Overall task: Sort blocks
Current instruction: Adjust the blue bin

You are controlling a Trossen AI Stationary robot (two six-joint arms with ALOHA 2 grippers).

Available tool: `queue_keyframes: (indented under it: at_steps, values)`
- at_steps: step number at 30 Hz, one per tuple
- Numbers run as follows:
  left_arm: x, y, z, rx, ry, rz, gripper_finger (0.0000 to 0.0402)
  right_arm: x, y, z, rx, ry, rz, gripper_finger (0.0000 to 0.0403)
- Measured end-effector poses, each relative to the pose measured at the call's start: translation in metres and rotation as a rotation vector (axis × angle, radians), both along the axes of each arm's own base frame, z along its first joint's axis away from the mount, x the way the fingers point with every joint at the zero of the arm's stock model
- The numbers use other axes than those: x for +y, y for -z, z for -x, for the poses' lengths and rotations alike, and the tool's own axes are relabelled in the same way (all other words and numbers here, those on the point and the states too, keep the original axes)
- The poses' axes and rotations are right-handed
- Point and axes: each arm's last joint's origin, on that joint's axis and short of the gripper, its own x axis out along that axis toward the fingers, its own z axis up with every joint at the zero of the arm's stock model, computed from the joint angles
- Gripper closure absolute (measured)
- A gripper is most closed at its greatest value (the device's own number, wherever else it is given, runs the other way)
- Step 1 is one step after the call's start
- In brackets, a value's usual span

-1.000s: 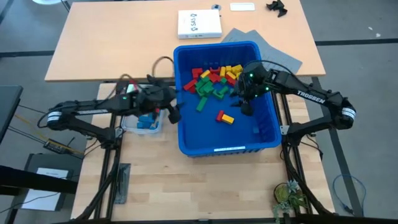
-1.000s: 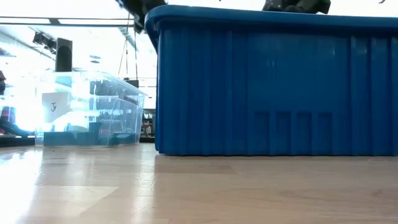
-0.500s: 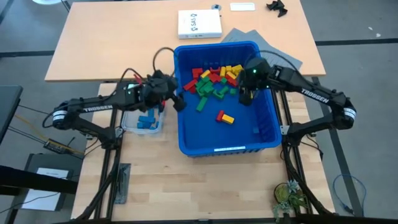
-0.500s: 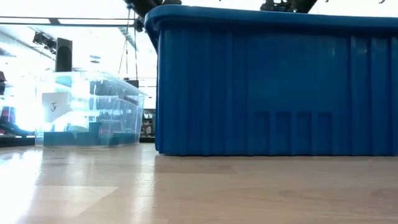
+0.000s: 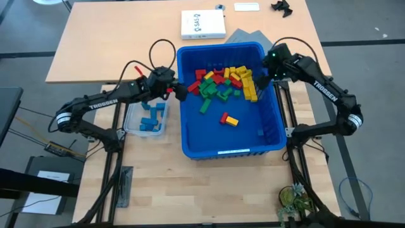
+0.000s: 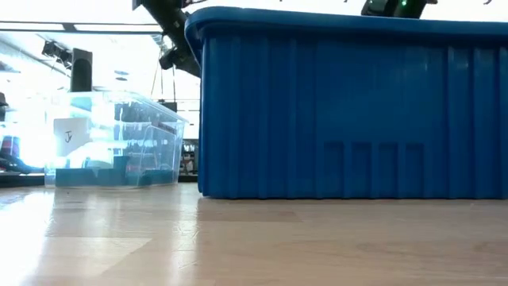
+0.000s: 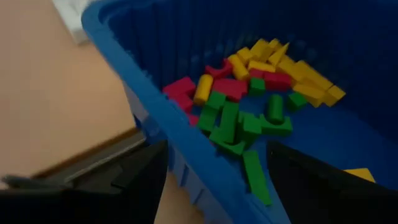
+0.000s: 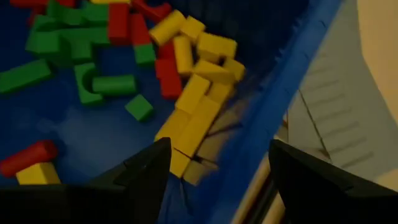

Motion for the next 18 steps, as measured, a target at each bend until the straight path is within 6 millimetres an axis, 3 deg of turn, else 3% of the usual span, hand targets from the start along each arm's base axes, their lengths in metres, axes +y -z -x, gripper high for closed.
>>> queue_keyframes:
  at_steps: [8, 18]
  values:
    - [0.012, 0.025, -0.015, 0.061, -0.015, 0.059, 0.0124, -0.007, 0.005, 0.015, -0.044, 0.071, -0.083, 0.0142]
    - [0.013, 0.029, -0.019, 0.091, 0.022, 0.048, 0.0124, -0.008, 0.034, 0.015, 0.002, 0.043, -0.157, 0.0153]
